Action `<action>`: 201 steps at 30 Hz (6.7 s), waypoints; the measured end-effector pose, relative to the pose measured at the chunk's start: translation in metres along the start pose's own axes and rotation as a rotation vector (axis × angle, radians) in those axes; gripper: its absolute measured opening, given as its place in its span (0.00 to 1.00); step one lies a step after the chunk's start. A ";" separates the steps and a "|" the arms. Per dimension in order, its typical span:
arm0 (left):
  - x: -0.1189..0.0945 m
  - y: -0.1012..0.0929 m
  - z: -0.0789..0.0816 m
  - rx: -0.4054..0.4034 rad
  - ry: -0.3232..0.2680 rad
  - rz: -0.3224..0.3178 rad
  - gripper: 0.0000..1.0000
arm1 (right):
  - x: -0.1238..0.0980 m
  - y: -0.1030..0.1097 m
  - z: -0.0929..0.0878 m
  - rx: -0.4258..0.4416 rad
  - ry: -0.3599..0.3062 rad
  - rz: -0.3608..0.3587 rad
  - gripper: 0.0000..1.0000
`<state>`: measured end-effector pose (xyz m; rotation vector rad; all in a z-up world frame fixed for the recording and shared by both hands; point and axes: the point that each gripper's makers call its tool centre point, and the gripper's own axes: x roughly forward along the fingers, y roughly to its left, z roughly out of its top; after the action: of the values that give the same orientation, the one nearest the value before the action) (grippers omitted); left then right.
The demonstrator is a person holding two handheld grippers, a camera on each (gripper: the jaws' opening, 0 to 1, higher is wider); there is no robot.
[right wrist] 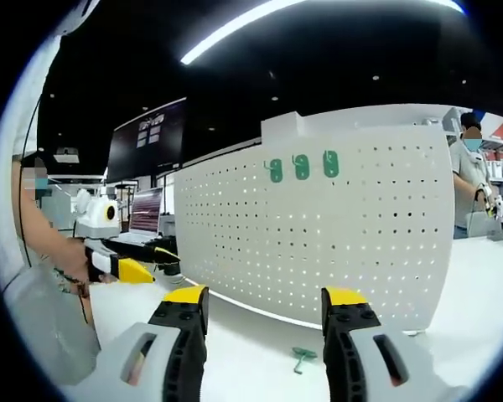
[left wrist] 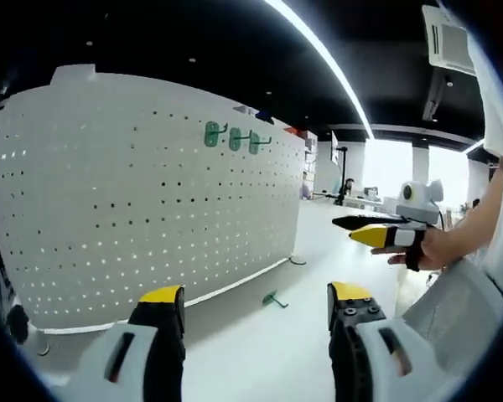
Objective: Insert the hook assembly into the mounting plate slot until the hook locks in place.
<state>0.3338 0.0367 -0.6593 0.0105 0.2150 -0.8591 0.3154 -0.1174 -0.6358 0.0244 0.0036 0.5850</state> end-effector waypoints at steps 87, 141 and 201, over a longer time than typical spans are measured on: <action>0.201 -0.020 -0.136 0.528 0.817 -0.564 0.22 | -0.014 -0.033 0.005 0.081 -0.060 -0.108 0.44; 0.204 -0.019 -0.092 0.491 0.572 -0.470 0.03 | -0.014 -0.037 -0.002 0.127 -0.029 -0.121 0.40; 0.113 -0.037 0.025 0.077 0.020 -0.265 0.03 | -0.005 0.002 0.038 0.093 -0.045 -0.039 0.39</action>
<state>0.3822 -0.0741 -0.6535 0.0633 0.2046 -1.1311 0.3104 -0.1195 -0.5980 0.1281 -0.0124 0.5452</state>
